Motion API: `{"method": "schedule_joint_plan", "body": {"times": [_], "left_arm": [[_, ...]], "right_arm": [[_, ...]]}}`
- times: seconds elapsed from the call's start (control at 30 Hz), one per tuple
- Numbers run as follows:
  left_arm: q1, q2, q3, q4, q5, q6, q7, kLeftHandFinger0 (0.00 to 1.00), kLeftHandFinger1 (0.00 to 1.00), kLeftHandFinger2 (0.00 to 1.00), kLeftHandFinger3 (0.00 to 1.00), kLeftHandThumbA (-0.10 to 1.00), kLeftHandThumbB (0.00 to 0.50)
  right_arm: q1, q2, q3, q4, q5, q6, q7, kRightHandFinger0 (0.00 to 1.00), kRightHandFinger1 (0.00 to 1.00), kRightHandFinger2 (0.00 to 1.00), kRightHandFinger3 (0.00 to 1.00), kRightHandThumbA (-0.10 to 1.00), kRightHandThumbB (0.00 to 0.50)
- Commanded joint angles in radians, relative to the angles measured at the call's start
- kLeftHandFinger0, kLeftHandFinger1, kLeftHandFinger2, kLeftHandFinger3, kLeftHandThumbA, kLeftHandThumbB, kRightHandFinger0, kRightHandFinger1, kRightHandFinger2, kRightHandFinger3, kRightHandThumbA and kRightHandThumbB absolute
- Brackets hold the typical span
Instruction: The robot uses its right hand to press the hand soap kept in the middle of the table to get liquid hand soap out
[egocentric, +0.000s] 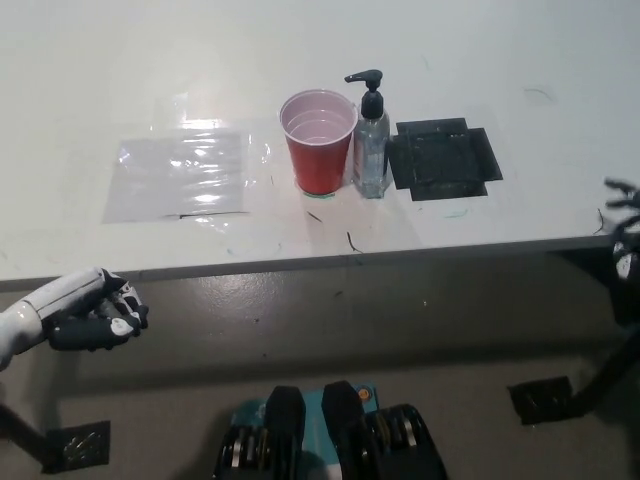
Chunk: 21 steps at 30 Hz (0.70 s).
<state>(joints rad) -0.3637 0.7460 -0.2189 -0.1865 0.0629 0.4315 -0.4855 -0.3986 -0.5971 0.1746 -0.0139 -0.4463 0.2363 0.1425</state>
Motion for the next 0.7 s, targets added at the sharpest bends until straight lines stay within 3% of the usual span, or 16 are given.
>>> {"method": "schedule_joint_plan", "body": {"times": [0.0,0.07,0.1,0.2,0.3,0.33,0.4,0.47,0.5,0.53,0.57,0.67], "left_arm": [[-0.033,0.022,0.014,-0.017,0.011,0.023,-0.030,0.33,0.33,0.47,0.65,0.38,0.119],[-0.035,0.022,0.012,-0.004,0.018,0.013,-0.033,0.32,0.32,0.45,0.64,0.42,0.139],[-0.036,0.022,0.012,-0.002,0.021,0.009,-0.034,0.32,0.32,0.45,0.62,0.43,0.143],[-0.044,0.018,0.009,0.015,0.020,-0.001,-0.042,0.33,0.31,0.44,0.61,0.45,0.144],[-0.047,0.015,0.010,0.018,0.015,0.004,-0.049,0.33,0.31,0.44,0.60,0.43,0.138],[-0.049,0.017,0.007,0.018,0.020,0.006,-0.051,0.33,0.31,0.44,0.59,0.45,0.142],[-0.049,0.017,0.005,0.020,0.022,0.001,-0.054,0.33,0.31,0.44,0.58,0.46,0.143],[-0.058,0.013,0.004,0.022,0.020,0.012,-0.061,0.32,0.30,0.42,0.56,0.49,0.145],[-0.058,0.013,0.005,0.022,0.020,0.012,-0.063,0.32,0.30,0.42,0.55,0.49,0.146],[-0.062,0.012,0.003,0.023,0.019,0.017,-0.068,0.31,0.29,0.41,0.54,0.50,0.146],[-0.064,0.010,0.004,0.023,0.016,0.026,-0.071,0.30,0.28,0.41,0.53,0.51,0.149],[-0.066,0.003,0.004,0.037,0.011,0.003,-0.078,0.30,0.27,0.39,0.49,0.59,0.164]], "right_arm": [[-0.148,-0.068,0.006,-0.106,-0.104,0.011,0.057,0.74,0.86,0.97,1.00,0.47,0.150],[-0.199,-0.067,0.018,-0.121,-0.096,0.031,0.102,0.89,1.00,1.00,1.00,0.60,0.187],[-0.237,-0.069,0.036,-0.122,-0.103,0.044,0.135,1.00,1.00,1.00,1.00,0.76,0.222],[-0.343,-0.044,0.077,-0.133,-0.097,0.090,0.213,1.00,1.00,1.00,1.00,0.94,0.311],[-0.403,-0.030,0.109,-0.131,-0.098,0.101,0.249,1.00,1.00,1.00,1.00,0.98,0.329],[-0.435,-0.018,0.126,-0.114,-0.100,0.088,0.258,1.00,1.00,1.00,1.00,1.00,0.370],[-0.450,-0.010,0.134,-0.098,-0.100,0.077,0.258,1.00,1.00,1.00,1.00,1.00,0.373],[-0.506,0.036,0.145,-0.016,-0.069,-0.018,0.227,1.00,1.00,1.00,1.00,1.00,0.430],[-0.509,0.039,0.144,-0.011,-0.069,-0.023,0.227,1.00,1.00,1.00,1.00,1.00,0.433],[-0.538,0.061,0.150,0.008,-0.062,-0.020,0.238,1.00,1.00,1.00,1.00,1.00,0.485],[-0.574,0.083,0.164,0.037,-0.068,-0.029,0.246,1.00,1.00,1.00,1.00,1.00,0.500],[-0.649,0.143,0.194,0.112,-0.074,-0.044,0.257,1.00,1.00,1.00,1.00,1.00,0.500]]}}
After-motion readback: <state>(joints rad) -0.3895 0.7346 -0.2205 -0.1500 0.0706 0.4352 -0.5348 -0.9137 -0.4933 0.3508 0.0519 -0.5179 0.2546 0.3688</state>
